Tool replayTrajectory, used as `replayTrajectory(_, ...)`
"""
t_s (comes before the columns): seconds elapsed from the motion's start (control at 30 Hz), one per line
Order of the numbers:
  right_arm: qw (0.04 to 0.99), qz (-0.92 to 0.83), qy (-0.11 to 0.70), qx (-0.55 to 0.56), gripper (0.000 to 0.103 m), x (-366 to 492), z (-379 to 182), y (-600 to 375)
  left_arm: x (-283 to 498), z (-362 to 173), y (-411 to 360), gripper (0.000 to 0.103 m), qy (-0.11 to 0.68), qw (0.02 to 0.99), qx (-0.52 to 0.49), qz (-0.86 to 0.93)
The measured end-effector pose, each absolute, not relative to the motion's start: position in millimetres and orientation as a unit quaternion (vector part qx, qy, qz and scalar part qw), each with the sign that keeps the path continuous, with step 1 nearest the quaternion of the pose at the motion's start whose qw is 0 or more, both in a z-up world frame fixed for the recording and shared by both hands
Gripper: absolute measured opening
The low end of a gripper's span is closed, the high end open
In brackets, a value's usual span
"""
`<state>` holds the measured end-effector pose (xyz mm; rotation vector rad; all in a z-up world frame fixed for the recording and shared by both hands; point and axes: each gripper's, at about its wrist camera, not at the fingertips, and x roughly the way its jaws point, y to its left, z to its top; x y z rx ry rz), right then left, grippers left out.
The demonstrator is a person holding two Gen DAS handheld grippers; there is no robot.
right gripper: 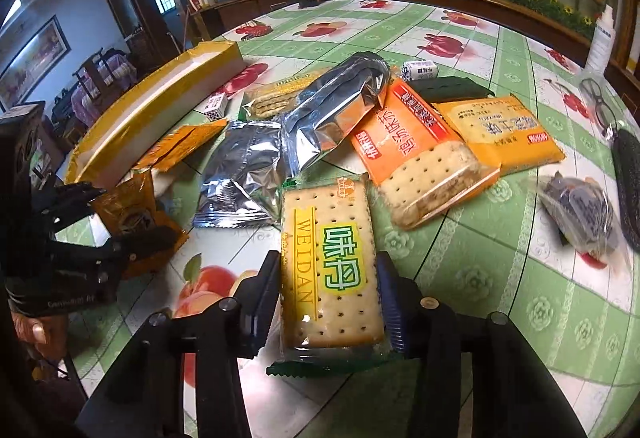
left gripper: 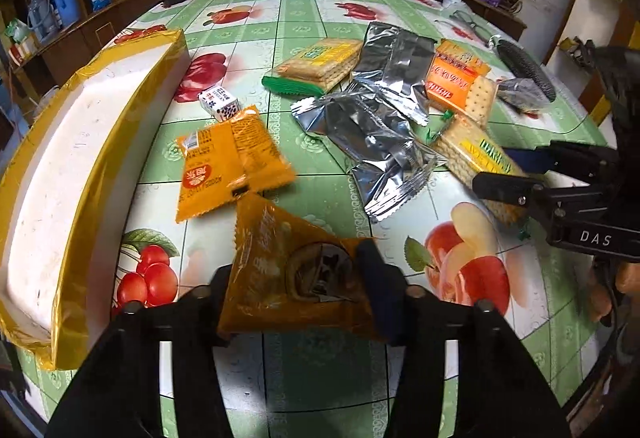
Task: Organize snacks
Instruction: 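Grasp the WEIDAN cracker pack with the right tool while the left tool grasps an orange bag, then carry both packs to the yellow tray and open both tools to drop them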
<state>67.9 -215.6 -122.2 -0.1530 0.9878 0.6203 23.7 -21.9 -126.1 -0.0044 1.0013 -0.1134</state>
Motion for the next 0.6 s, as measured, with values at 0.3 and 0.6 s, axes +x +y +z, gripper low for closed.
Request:
replayTrajectory(0.3, 0.844, 0.297, 0.446, -0.022, 0.047, 41.9, -108.1, -229.6, 8.3, -110.8, -19.8, 0.02, 0.455, 0.885, -0.016, -0.101)
replayTrajectory(0.6, 0.854, 0.316, 0.413, -0.004, 0.047, 30.7, -78.4, -219.1, 1.0, -73.3, -1.9, 0.02, 0.415, 0.906, -0.027, -0.083)
